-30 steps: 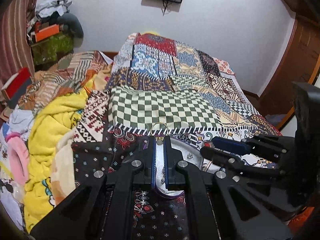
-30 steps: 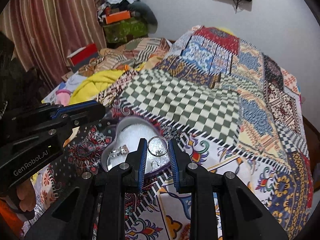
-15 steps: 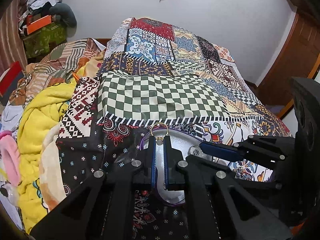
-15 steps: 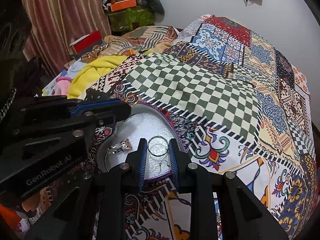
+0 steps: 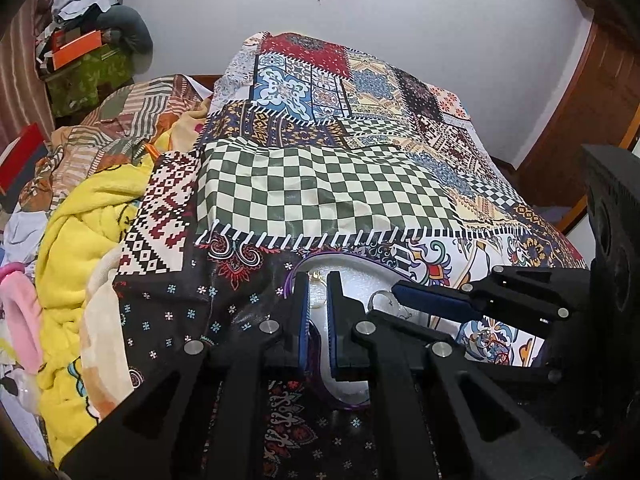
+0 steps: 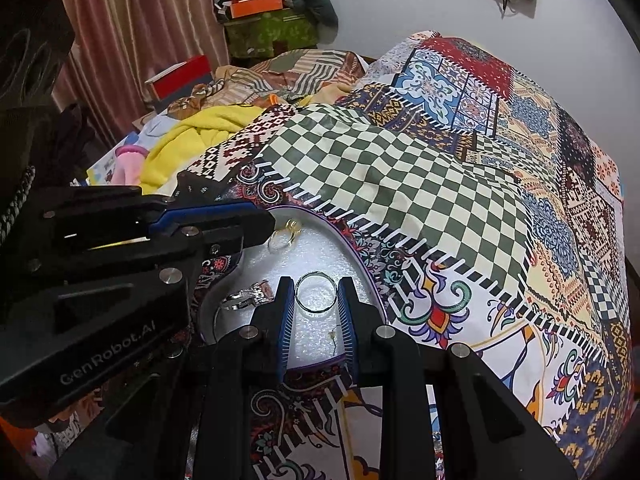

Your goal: Organize jewelry

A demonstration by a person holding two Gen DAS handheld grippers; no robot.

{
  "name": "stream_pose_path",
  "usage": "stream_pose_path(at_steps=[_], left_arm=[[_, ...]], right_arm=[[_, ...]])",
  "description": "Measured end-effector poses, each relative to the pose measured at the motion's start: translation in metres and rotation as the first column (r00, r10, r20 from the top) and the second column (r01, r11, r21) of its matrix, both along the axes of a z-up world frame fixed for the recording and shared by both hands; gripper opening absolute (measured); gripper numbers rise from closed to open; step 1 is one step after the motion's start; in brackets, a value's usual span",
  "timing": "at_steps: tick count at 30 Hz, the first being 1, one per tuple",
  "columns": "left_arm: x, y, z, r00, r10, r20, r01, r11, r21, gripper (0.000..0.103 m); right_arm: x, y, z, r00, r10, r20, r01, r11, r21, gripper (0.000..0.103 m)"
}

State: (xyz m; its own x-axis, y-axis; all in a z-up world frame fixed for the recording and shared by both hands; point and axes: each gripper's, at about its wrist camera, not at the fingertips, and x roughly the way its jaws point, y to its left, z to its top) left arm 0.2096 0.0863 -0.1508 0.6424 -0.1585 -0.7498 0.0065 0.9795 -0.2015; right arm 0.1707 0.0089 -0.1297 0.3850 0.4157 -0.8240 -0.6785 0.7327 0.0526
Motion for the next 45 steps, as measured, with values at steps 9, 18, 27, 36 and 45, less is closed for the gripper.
stream_pose_path(at_steps=[9,18,27,36,45], left_arm=[[-0.012,0.008,0.014,0.999,0.024,0.022,-0.024,1.000,0.009,0.006],[-0.029,0.010,0.034,0.997,0.041,0.063,-0.042,0.999,0.019,0.008],[-0.055,-0.014,0.063,0.992,0.003,0.130,-0.015,0.996,0.088,0.012],[-0.076,-0.039,0.080,0.984,-0.031,0.175,0.013,0.995,0.103,0.032],[-0.082,-0.060,0.051,0.995,-0.056,0.088,0.049,0.995,0.081,0.038]], right_arm=[[-0.003,0.004,-0.003,1.000,0.007,-0.016,-0.008,0.999,-0.032,0.030],[-0.012,-0.008,0.022,0.999,-0.019,0.049,0.020,1.000,-0.008,0.042],[-0.031,-0.040,0.059,0.986,-0.063,0.153,0.061,0.998,0.021,0.042],[-0.048,-0.084,0.080,0.971,-0.129,0.201,0.122,0.991,0.050,0.042],[-0.054,-0.126,0.058,0.965,-0.201,0.171,0.204,0.979,0.003,0.054]])
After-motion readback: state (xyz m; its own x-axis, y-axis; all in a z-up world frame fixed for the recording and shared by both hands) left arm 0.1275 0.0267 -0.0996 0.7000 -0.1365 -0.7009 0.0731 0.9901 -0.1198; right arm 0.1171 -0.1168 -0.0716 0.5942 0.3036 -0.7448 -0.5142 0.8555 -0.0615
